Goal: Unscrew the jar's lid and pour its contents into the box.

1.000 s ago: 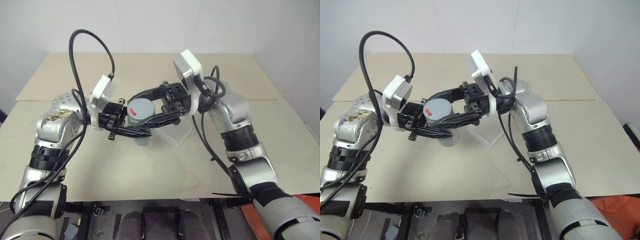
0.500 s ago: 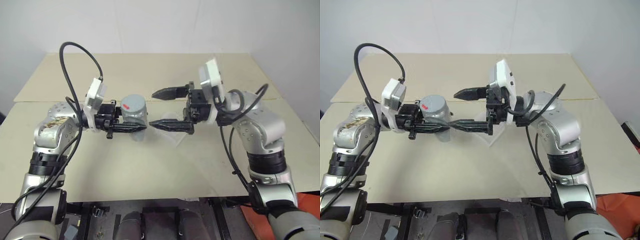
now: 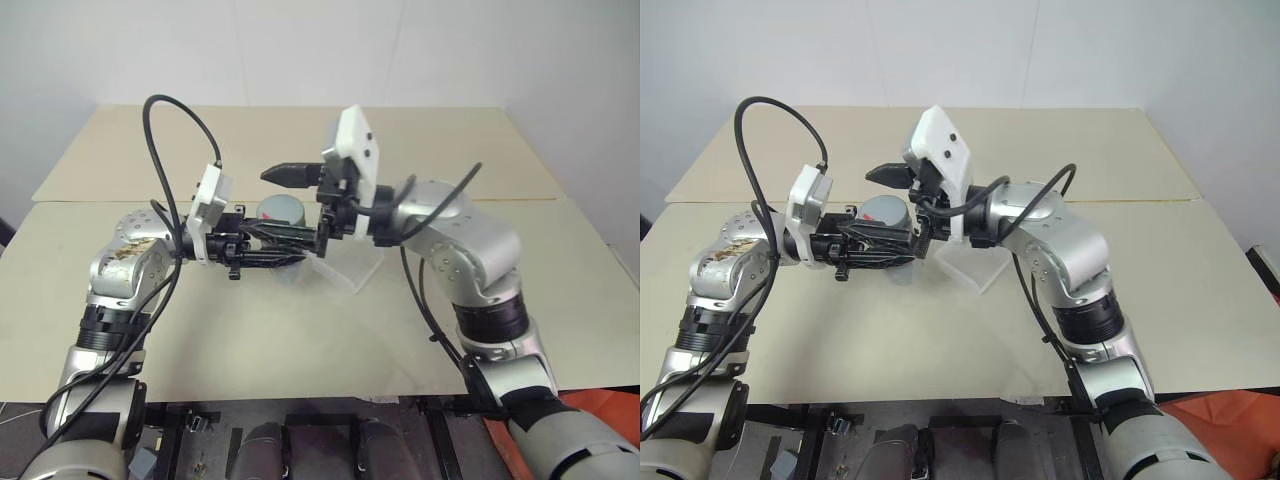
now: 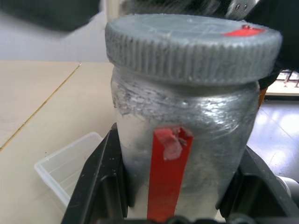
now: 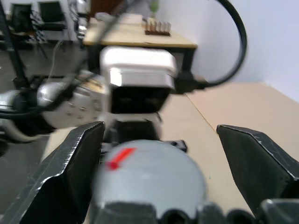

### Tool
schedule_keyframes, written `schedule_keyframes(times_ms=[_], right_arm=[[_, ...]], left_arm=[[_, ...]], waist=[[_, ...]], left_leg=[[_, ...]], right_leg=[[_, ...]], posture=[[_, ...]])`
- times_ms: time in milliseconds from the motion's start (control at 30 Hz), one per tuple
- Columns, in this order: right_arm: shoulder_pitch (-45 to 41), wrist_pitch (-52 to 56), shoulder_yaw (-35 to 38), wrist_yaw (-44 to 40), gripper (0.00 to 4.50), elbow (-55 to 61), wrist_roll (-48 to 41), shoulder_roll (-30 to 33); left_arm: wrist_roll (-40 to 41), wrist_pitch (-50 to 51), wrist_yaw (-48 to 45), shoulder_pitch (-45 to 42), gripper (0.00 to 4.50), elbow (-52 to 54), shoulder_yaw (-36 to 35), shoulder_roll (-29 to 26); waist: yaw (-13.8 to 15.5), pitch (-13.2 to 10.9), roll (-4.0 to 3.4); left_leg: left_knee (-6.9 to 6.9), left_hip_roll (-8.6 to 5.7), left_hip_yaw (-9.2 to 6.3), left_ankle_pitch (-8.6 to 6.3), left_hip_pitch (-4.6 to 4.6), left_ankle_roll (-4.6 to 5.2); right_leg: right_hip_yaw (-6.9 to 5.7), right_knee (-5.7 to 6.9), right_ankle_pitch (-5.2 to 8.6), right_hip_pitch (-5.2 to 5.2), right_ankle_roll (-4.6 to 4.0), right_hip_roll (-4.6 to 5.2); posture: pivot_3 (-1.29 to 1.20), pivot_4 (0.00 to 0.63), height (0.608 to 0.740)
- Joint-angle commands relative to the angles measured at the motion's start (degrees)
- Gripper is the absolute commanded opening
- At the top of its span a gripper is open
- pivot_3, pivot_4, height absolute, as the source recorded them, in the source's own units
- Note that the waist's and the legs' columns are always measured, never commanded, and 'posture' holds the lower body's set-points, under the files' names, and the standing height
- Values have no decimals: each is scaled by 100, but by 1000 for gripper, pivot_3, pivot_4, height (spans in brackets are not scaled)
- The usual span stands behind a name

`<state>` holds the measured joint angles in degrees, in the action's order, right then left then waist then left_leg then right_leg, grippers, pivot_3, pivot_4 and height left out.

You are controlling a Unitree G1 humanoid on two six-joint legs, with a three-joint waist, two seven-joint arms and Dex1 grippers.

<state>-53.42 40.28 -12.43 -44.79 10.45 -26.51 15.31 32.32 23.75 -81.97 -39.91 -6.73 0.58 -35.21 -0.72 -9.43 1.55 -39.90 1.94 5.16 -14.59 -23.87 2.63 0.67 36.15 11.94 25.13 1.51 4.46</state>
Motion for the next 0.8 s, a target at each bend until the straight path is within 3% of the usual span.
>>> schedule_keyframes(times_ms=[33,800], right_arm=[[-125,-219,110,64,4467,-86,170,60],[173,-256,673,-103,4467,-213,-28,1088]], left_arm=[[69,-113,-84,-124,1944,150,-144,-107],[186,-36,-253,135,1944,300,-432,-562]], waist=[[-4,0,0],[34,0,0]], left_leg=[[0,0,0,0,-1,0],[0,-2,1,0,-2,1]], right_leg=[[0,1,0,0,0,0],[-3,-6,0,-3,0,4]], posture=[[0,150,740],[0,150,740]])
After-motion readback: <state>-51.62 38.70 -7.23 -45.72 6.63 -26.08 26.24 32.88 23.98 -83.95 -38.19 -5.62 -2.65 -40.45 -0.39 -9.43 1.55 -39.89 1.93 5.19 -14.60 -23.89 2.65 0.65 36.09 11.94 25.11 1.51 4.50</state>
